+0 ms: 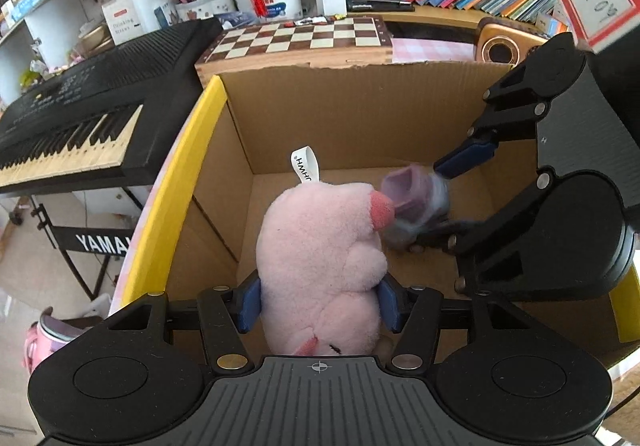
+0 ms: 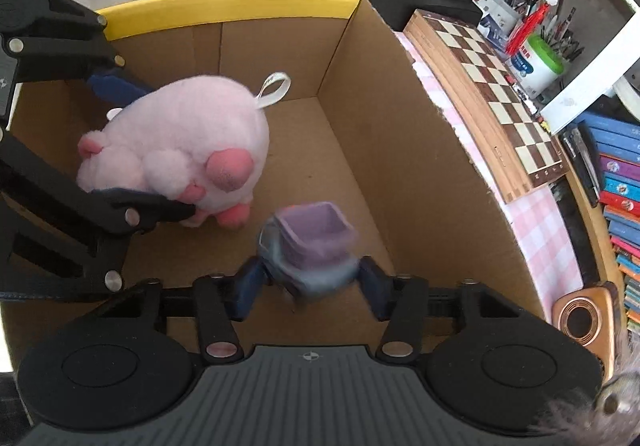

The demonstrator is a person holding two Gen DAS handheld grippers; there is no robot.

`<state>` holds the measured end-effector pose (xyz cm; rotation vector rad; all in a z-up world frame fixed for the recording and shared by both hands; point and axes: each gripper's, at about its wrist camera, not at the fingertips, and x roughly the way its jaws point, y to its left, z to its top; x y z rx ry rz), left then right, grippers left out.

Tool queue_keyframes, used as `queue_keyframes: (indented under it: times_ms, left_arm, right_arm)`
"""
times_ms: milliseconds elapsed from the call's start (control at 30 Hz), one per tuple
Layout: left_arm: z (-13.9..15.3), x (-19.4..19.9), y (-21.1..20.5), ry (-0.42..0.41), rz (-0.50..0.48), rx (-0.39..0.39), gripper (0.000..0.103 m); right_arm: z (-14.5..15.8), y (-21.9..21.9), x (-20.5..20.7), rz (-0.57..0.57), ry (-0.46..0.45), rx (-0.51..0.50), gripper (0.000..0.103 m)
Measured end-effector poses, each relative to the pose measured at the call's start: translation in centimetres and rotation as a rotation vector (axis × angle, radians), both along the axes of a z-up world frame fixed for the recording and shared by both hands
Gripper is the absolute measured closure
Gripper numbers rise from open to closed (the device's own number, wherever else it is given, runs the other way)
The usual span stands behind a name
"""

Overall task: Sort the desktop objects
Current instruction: 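Open the left tool to drop the pig while the right tool releases the car into the box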

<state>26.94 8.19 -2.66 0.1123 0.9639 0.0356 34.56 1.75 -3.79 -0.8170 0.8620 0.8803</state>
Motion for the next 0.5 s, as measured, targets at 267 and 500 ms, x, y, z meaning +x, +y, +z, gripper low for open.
queue_keyframes:
  times_ms: [267,500]
  left_arm:
    - [0.5,-0.6,-0.6,-0.048,-0.040,0.009,0.032]
    - [3.7,-2.7,-0.3,-0.177,0.003,-0.035,0.018]
  right_arm:
    - [0.6,-0.6,0.1,-0.038,-0.022,0.045,0.053]
    - [2.6,-3.2,-0.4,-0.165,-0.078,0.179,0.046]
